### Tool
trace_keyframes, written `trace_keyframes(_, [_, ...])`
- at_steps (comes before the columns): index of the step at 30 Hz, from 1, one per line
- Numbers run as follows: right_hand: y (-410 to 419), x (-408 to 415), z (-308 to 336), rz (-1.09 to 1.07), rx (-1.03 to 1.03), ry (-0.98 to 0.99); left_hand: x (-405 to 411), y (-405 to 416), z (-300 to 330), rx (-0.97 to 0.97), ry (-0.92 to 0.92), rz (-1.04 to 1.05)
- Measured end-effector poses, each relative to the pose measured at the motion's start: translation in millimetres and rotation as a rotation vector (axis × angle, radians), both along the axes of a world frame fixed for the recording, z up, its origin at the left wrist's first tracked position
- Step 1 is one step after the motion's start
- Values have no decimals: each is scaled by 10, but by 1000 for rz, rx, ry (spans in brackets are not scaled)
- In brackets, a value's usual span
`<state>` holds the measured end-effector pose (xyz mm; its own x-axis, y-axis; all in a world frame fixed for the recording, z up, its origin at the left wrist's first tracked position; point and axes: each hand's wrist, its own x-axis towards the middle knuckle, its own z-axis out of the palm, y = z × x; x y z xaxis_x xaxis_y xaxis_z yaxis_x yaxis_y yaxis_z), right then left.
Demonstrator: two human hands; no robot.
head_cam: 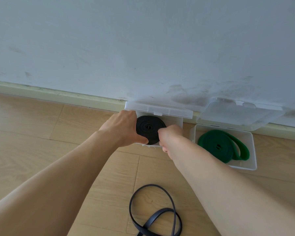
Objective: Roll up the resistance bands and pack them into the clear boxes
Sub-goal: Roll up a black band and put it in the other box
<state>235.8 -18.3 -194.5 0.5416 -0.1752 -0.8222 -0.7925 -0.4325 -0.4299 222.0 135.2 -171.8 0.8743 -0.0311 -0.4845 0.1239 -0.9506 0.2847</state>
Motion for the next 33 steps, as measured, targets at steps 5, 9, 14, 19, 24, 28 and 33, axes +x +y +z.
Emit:
trace_keyframes(5, [63, 26, 67, 137, -124, 14, -2, 17, 42, -73, 81, 50])
trace_keyframes(9, [2, 52, 235, 213, -138, 78, -42, 17, 24, -164, 151, 122])
trace_keyframes(14, [-71, 30, 365, 219, -112, 40, -44, -17, 61, -227, 199, 184])
trace_keyframes(19, [-214, -142, 456, 285, -129, -198, -64, 8, 228, -132, 50, 163])
trace_keyframes(24, [-520, -696, 479, 233, -183, -637, -171, -73, 362, -184, -169, 220])
trace_keyframes(28, [-660, -1206, 266, 563, -264, -507, -380, -197, 313, -175, -263, 346])
trace_keyframes(33, [-589, -1654, 45, 888, -372, -322, -921, -404, 118, -209, -171, 308])
